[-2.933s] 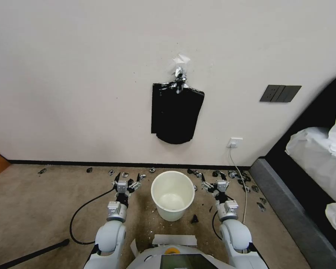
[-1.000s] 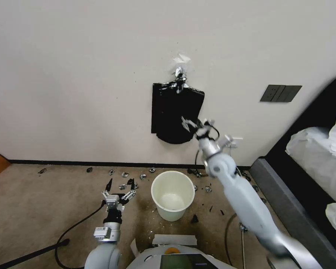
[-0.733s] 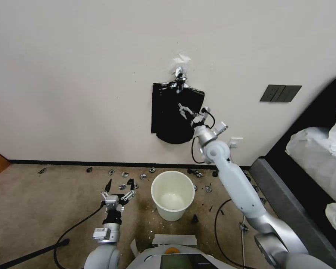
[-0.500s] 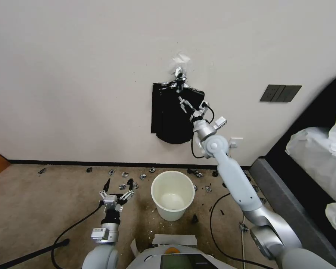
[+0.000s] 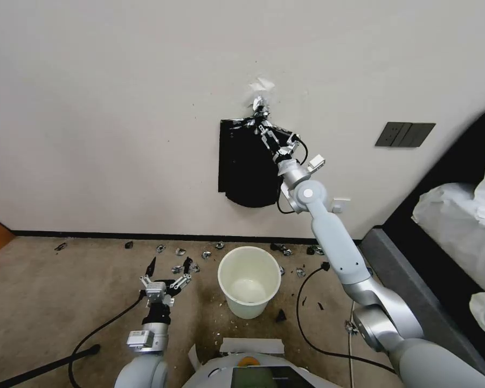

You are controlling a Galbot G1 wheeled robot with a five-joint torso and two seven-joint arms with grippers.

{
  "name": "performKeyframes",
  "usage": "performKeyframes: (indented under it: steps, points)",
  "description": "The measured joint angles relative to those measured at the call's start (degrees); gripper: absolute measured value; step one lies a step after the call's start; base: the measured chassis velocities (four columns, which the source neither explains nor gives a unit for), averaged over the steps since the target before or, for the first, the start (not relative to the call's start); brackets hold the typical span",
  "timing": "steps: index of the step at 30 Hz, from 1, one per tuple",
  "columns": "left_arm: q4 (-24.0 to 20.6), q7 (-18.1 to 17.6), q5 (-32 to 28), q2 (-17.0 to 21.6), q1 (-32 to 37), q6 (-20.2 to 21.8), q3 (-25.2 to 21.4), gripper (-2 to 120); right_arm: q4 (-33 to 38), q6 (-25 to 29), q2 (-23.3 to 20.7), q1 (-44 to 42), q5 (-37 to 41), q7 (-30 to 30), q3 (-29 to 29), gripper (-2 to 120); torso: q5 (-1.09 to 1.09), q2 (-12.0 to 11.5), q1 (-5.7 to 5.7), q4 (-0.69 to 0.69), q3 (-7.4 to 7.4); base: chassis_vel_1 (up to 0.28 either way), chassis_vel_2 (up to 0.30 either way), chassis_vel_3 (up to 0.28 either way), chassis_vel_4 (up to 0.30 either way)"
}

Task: Place a trash bag onto the trash bin.

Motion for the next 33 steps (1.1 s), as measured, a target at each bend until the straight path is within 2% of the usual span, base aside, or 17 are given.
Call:
performKeyframes:
  steps: [33]
  points:
    - [-1.0,0.1,0.0,-1.0,1.3,-0.7,-1.1,100,-5.8,-0.8,3.8,4.3,-2.1,-3.7,-0.3,100,0.0,0.0,-0.01,0.01,0.0,0.0,0.0,0.0,0.0]
